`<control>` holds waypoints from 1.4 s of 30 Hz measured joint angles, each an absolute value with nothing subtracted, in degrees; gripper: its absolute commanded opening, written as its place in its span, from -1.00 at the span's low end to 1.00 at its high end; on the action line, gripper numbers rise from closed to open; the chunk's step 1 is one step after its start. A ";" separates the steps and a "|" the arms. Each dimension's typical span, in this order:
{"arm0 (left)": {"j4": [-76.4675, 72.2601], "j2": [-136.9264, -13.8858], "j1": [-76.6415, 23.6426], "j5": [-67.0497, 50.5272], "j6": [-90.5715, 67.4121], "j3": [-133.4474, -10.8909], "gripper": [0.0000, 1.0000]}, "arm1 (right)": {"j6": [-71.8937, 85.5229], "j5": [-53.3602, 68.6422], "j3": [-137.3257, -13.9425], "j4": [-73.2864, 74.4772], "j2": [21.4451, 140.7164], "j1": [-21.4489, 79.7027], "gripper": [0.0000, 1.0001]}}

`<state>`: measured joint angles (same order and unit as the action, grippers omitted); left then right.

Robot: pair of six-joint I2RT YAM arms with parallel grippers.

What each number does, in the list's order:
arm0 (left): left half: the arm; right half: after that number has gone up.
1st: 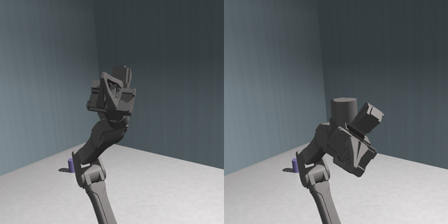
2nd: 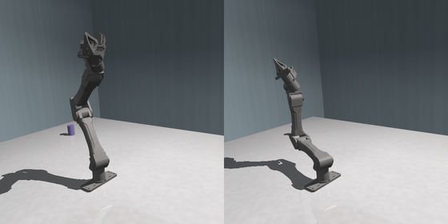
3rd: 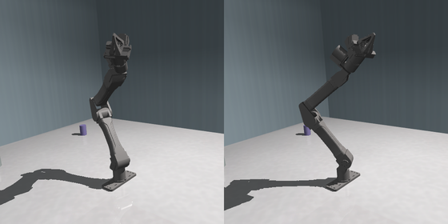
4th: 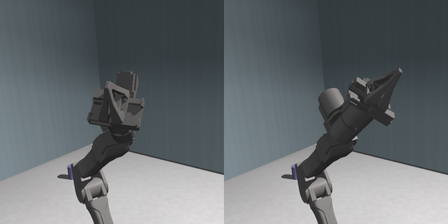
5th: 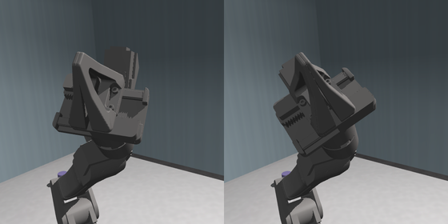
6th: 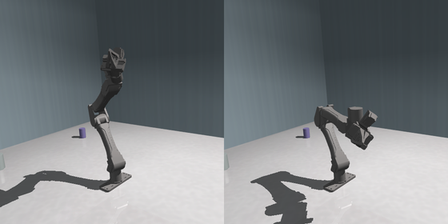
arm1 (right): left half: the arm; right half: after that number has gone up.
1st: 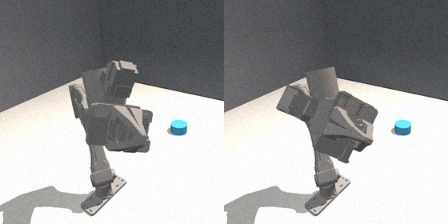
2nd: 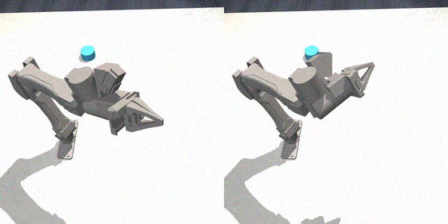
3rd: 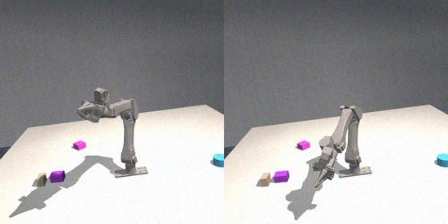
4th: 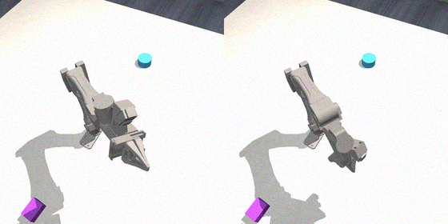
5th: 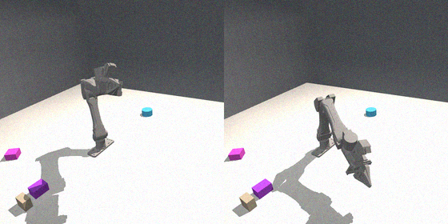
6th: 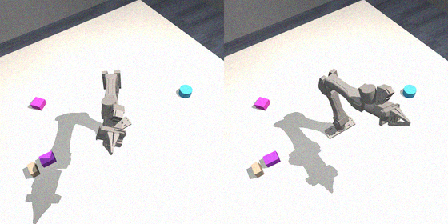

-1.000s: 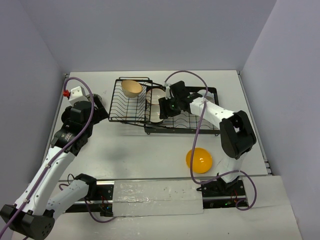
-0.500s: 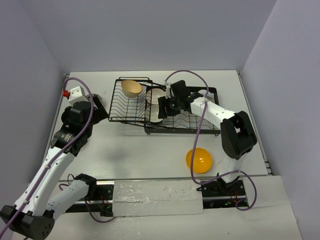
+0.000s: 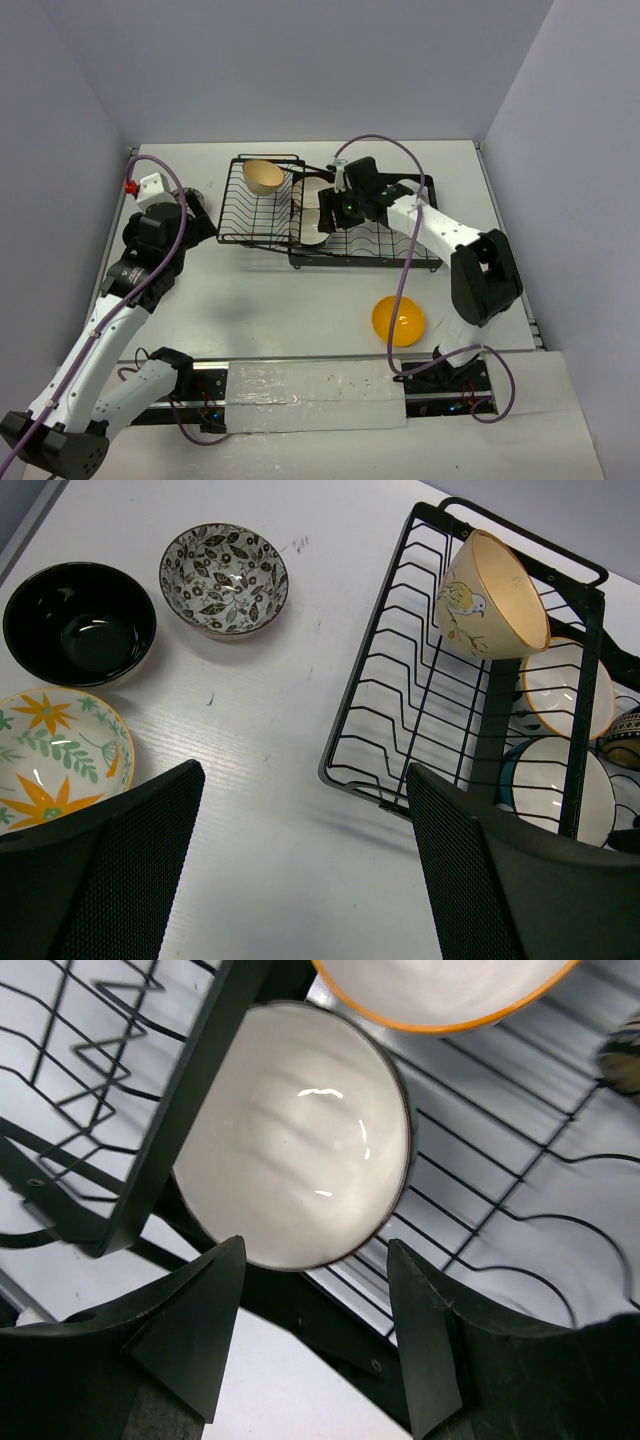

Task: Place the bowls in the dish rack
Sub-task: Place the bowl in the dish rack, then pick up the bowl from the dish rack.

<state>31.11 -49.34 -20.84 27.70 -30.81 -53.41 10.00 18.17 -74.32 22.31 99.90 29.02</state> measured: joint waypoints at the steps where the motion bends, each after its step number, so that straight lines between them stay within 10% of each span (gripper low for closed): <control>1: 31.14 -49.34 -20.84 27.70 -30.81 -53.41 0.75 | 9.91 17.32 -74.32 22.57 98.80 28.99 0.33; 10: 31.11 -49.32 -20.84 27.70 -30.81 -53.41 0.79 | 8.32 14.48 -84.64 26.63 94.45 29.19 0.32; 24: 30.52 -51.37 -20.82 25.45 -30.65 -53.41 0.81 | 5.78 21.15 -127.31 35.38 126.61 36.32 0.32; 42: 30.68 -59.07 -20.82 23.18 -30.65 -53.41 0.77 | 5.85 26.44 -133.60 32.32 135.61 38.02 0.18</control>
